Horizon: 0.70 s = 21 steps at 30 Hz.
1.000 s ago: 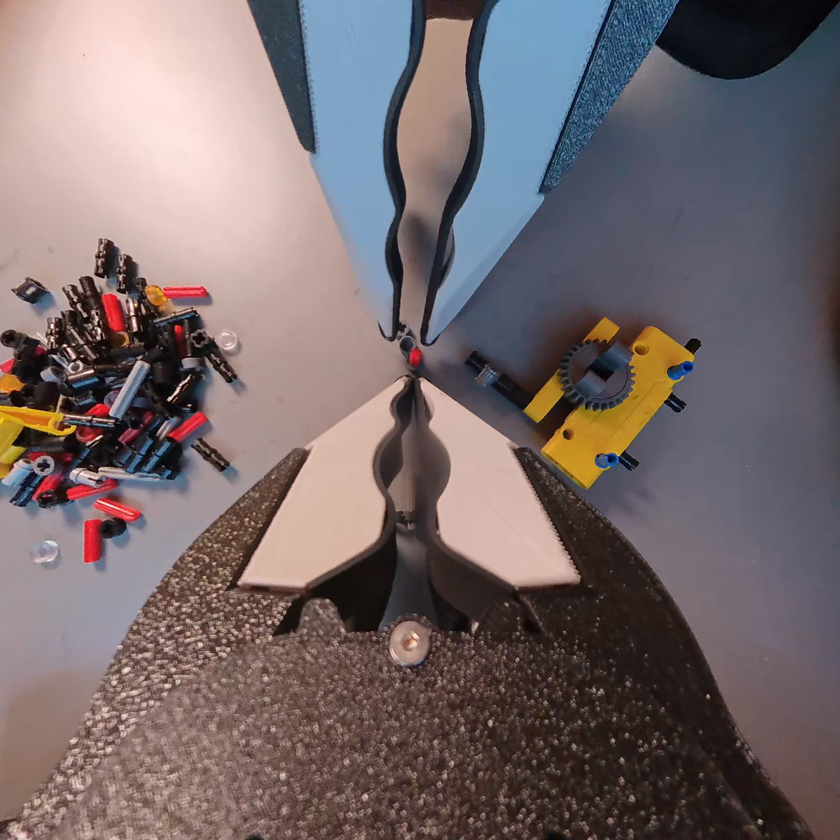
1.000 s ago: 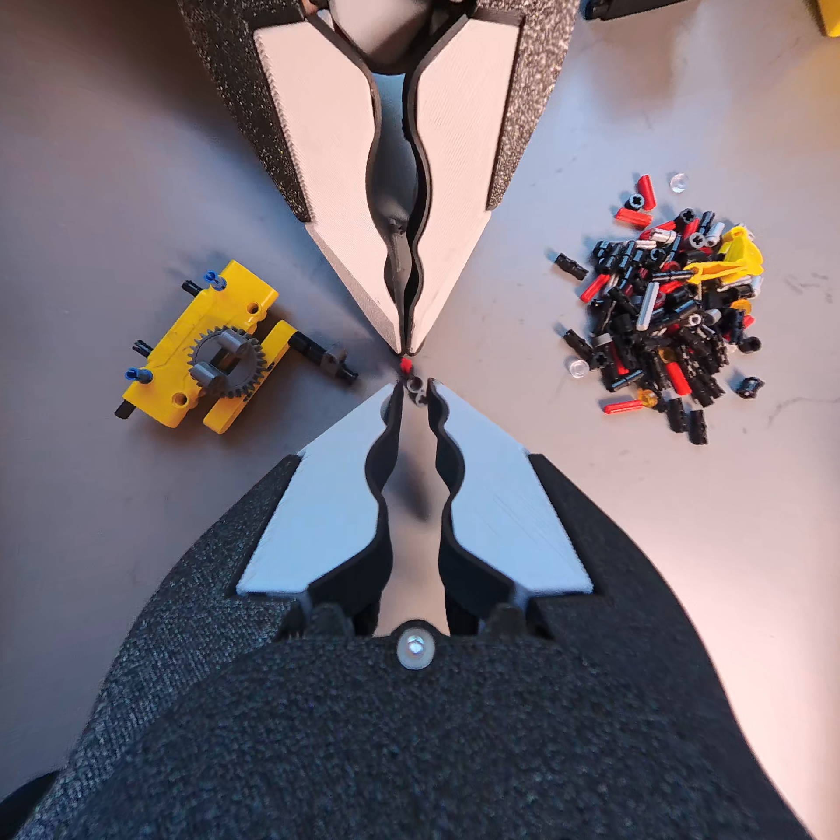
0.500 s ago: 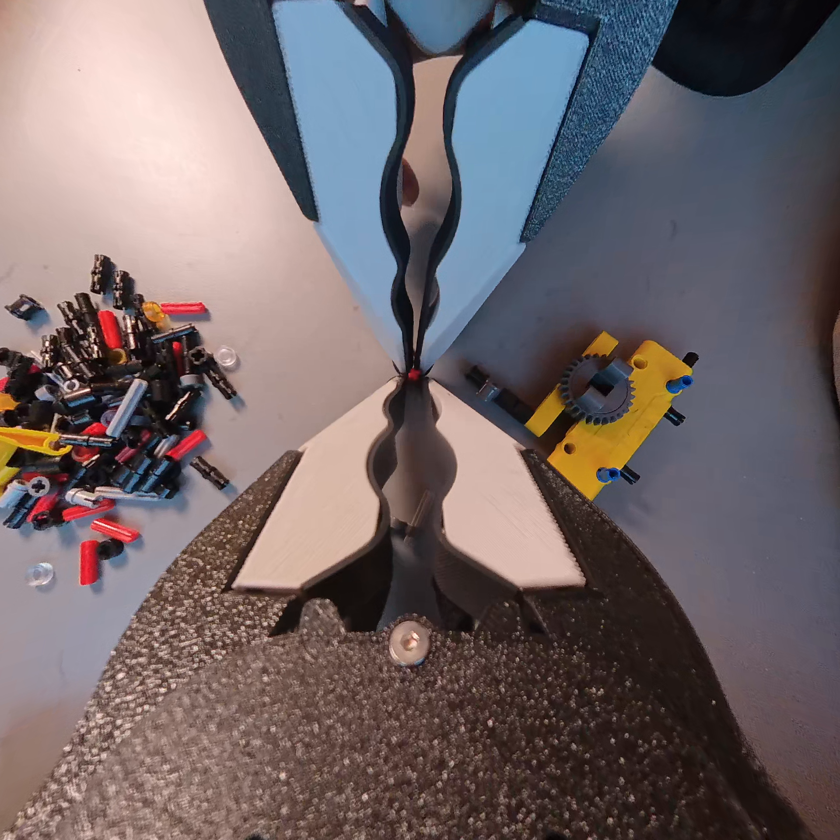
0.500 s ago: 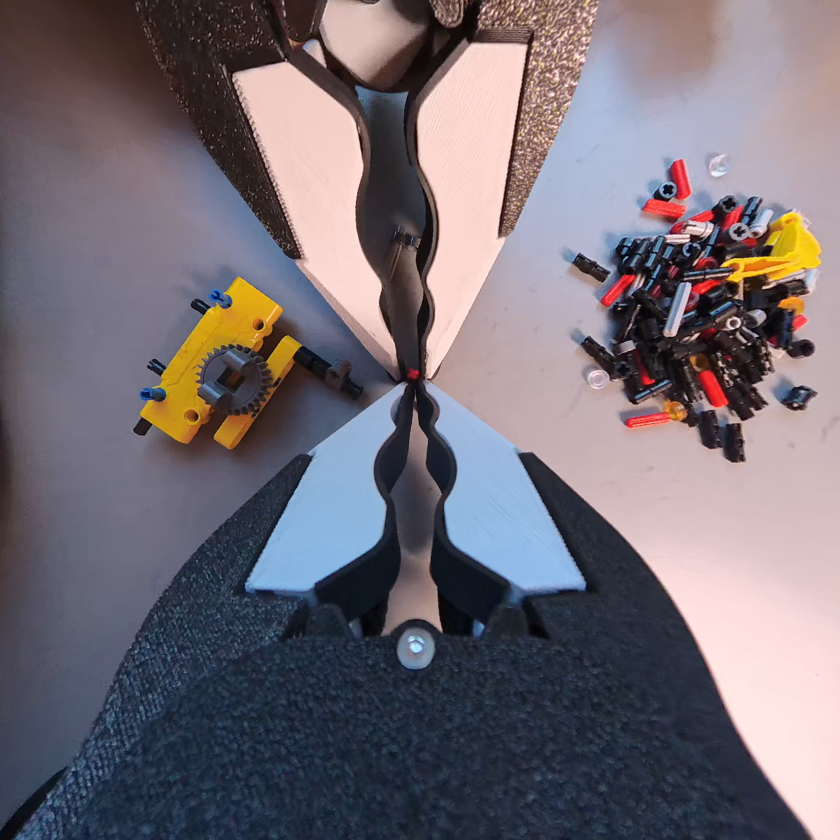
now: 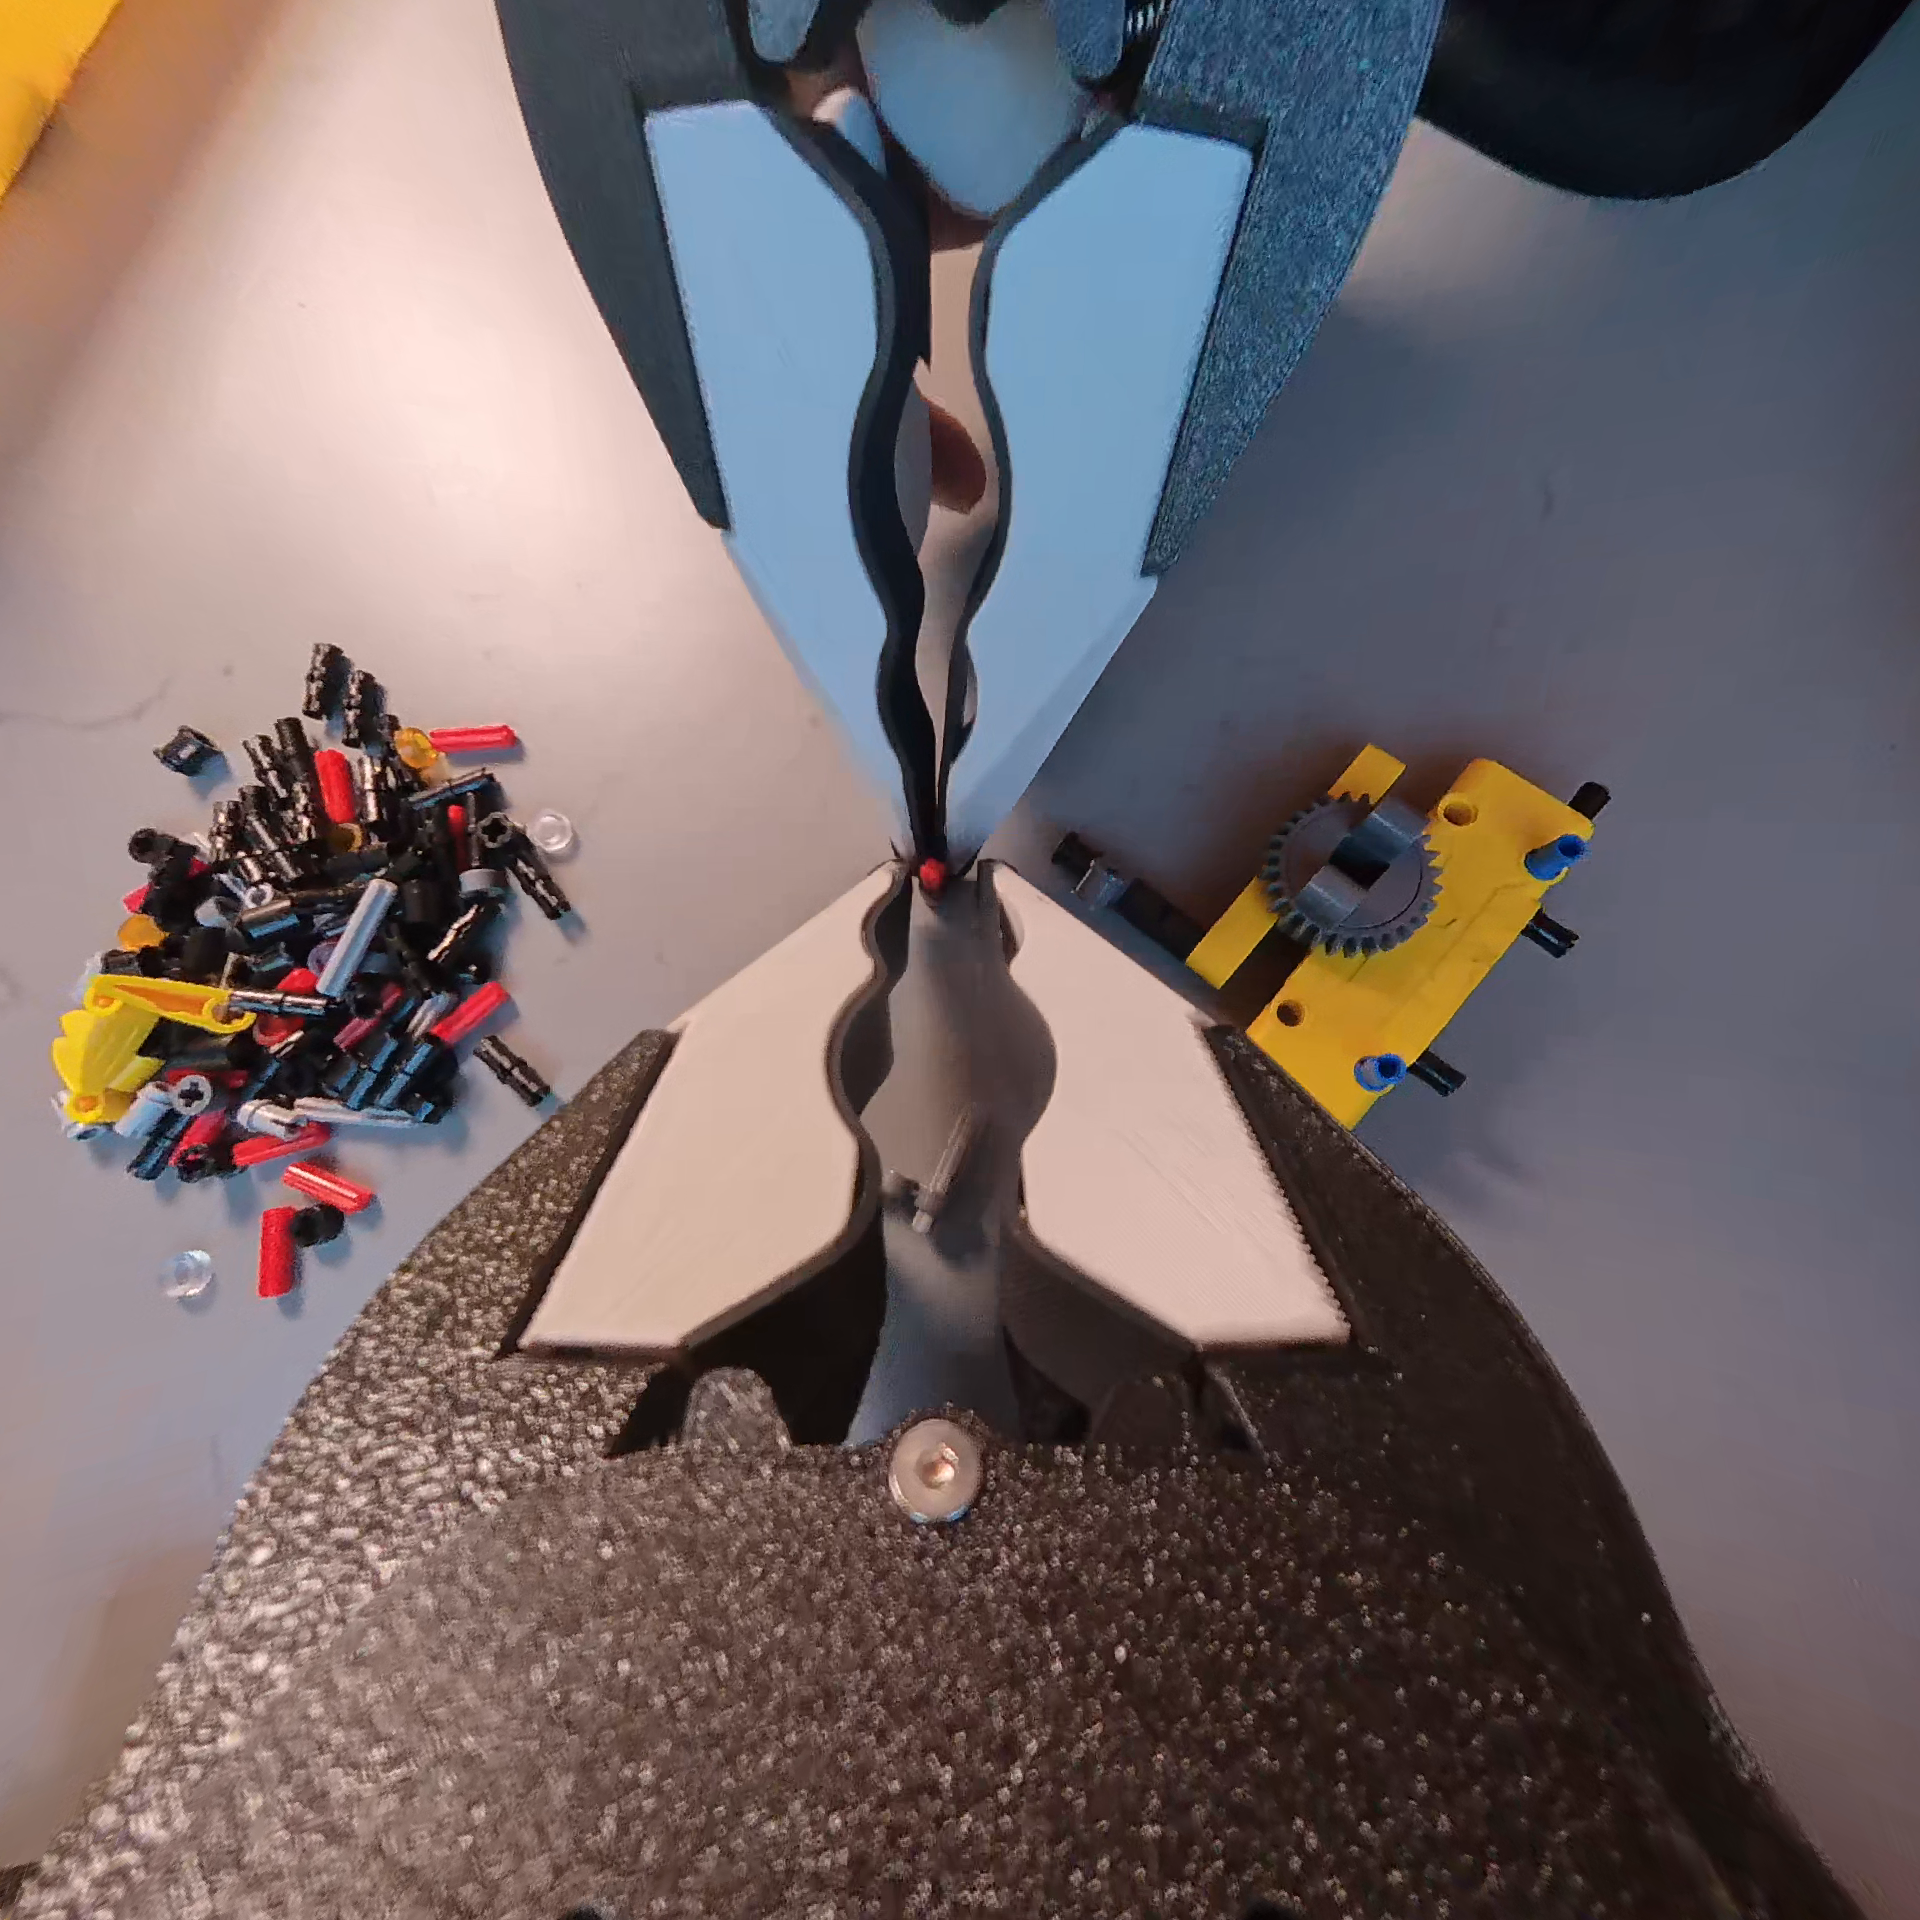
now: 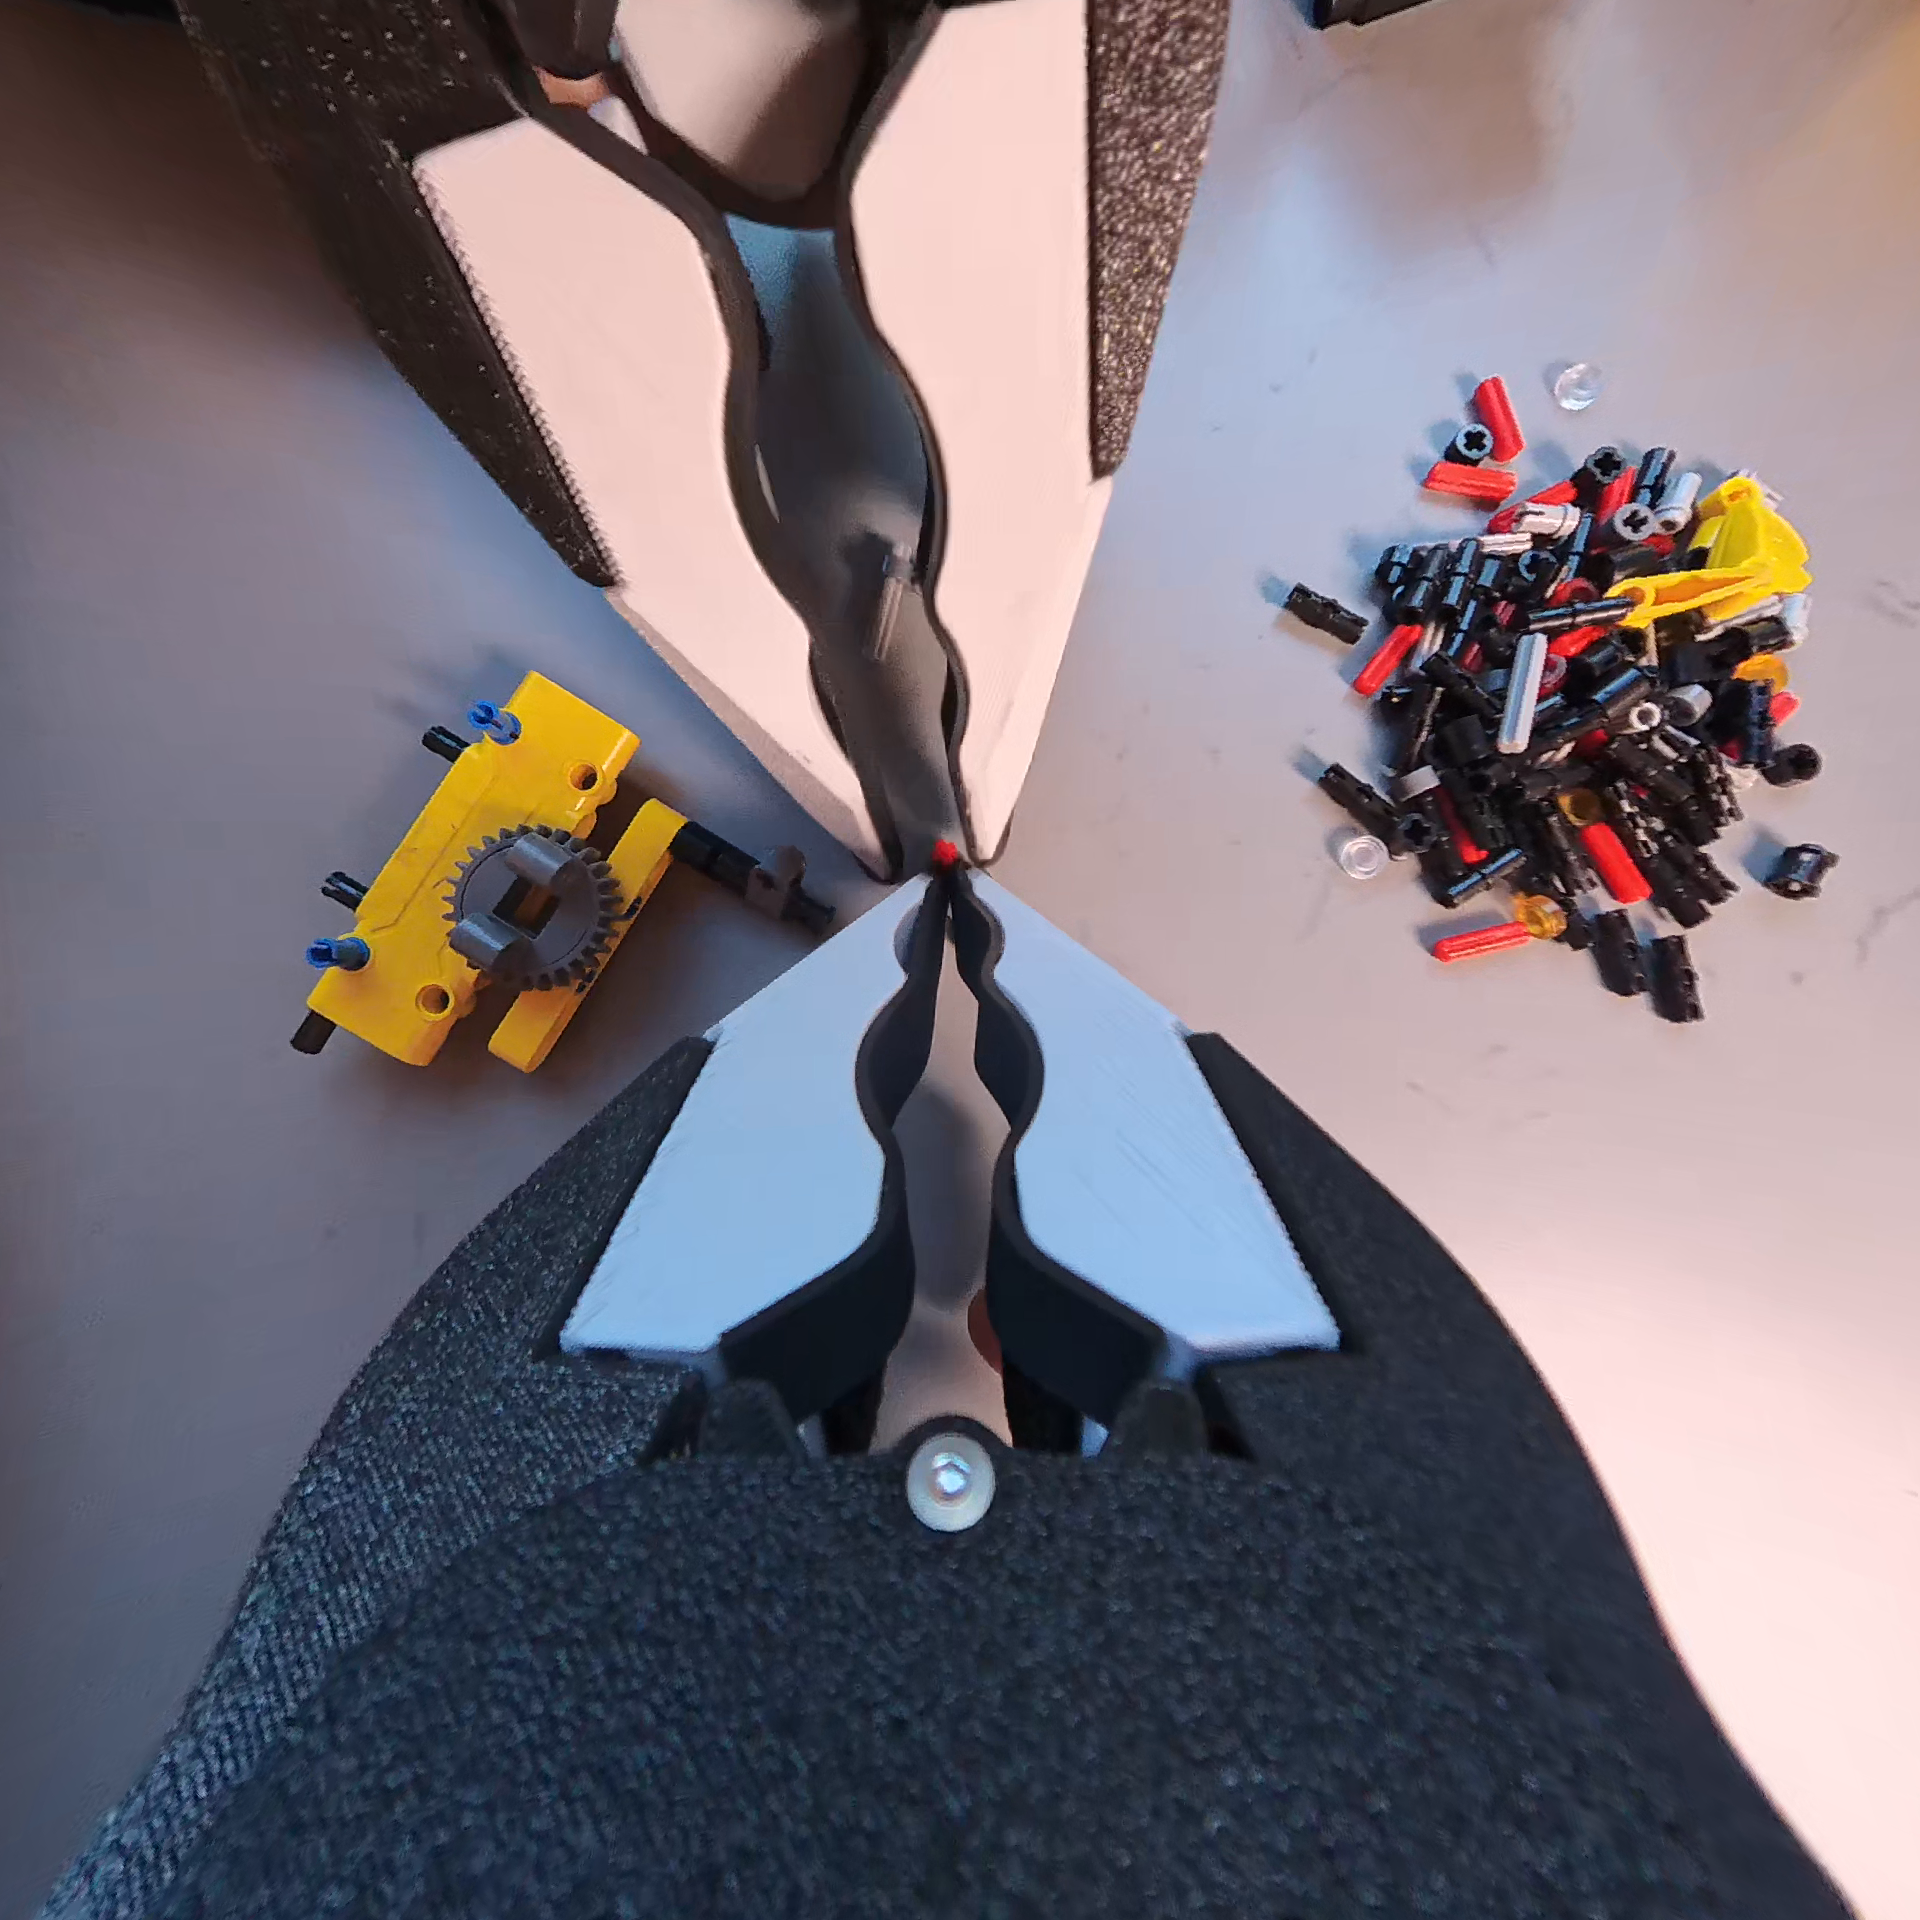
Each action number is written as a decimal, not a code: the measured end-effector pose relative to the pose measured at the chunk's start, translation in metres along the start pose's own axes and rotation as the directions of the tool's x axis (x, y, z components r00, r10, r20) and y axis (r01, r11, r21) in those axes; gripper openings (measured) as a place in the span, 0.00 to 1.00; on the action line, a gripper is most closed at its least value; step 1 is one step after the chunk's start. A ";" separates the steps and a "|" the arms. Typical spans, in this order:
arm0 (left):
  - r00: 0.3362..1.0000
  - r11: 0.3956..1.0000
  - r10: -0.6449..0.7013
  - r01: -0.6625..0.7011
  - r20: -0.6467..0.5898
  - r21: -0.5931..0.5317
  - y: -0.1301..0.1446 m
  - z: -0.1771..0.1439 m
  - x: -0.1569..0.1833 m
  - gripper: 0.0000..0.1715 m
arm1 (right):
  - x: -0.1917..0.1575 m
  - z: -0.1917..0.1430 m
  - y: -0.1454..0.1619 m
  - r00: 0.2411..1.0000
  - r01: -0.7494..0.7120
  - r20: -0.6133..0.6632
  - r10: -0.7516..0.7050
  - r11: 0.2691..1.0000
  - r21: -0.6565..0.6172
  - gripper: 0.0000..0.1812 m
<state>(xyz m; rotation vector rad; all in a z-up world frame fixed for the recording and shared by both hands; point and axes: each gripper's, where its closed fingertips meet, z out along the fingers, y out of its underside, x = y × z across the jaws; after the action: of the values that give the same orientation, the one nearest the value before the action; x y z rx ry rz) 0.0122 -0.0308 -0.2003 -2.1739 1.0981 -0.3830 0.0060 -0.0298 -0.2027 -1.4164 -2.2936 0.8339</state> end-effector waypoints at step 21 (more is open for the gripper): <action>0.987 0.973 -0.089 0.116 -0.135 0.201 -0.013 -0.018 0.007 0.00 | -0.012 0.002 0.004 0.989 0.145 0.041 -0.145 0.989 -0.008 0.04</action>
<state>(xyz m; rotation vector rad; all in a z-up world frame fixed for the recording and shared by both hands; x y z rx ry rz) 0.0152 -0.0380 -0.1785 -2.0469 0.9665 -0.6594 0.0137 -0.0395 -0.2062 -1.2300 -2.4011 0.8140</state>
